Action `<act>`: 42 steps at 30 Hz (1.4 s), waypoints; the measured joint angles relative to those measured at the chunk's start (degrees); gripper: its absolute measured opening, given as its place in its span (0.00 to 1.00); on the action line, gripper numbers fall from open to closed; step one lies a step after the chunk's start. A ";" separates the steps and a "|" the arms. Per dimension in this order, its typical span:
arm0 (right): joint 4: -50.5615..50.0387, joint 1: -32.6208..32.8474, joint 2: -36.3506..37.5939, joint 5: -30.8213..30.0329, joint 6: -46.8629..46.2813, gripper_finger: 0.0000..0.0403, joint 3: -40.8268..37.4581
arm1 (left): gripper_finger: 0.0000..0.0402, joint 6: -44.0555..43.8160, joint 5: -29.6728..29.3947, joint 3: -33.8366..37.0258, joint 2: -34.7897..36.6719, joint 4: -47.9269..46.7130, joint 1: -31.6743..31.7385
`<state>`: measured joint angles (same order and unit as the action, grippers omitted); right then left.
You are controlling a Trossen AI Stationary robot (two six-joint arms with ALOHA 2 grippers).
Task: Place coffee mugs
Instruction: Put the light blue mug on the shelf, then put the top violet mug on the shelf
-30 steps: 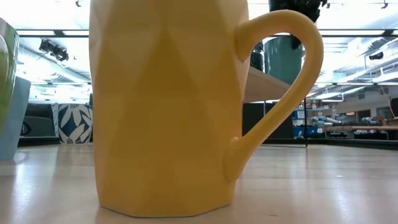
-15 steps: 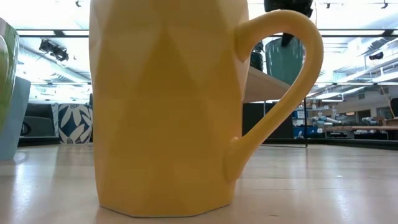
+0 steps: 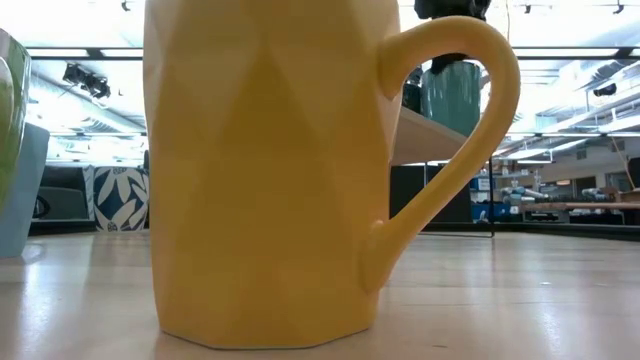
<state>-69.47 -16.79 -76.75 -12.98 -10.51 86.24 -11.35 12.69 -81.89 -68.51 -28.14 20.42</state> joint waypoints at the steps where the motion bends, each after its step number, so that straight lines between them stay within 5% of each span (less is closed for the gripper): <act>1: 0.24 -0.06 0.00 0.02 0.32 0.44 0.00 | 0.40 0.00 0.02 0.00 0.00 0.00 -0.01; 14: 0.37 -0.23 0.07 1.65 1.25 0.47 0.00 | 0.40 0.07 0.02 0.00 0.00 0.00 -0.03; 31: 0.47 -0.29 1.48 0.27 2.06 0.62 0.11 | 0.40 0.20 0.02 0.00 0.00 -0.02 -0.01; 42: -1.30 0.23 1.55 0.76 3.24 0.68 10.82 | 0.40 0.19 0.02 0.00 0.00 -0.04 -0.01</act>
<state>-70.77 -16.56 -75.20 -12.22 -7.27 97.06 -11.17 12.70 -81.89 -68.51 -28.18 20.40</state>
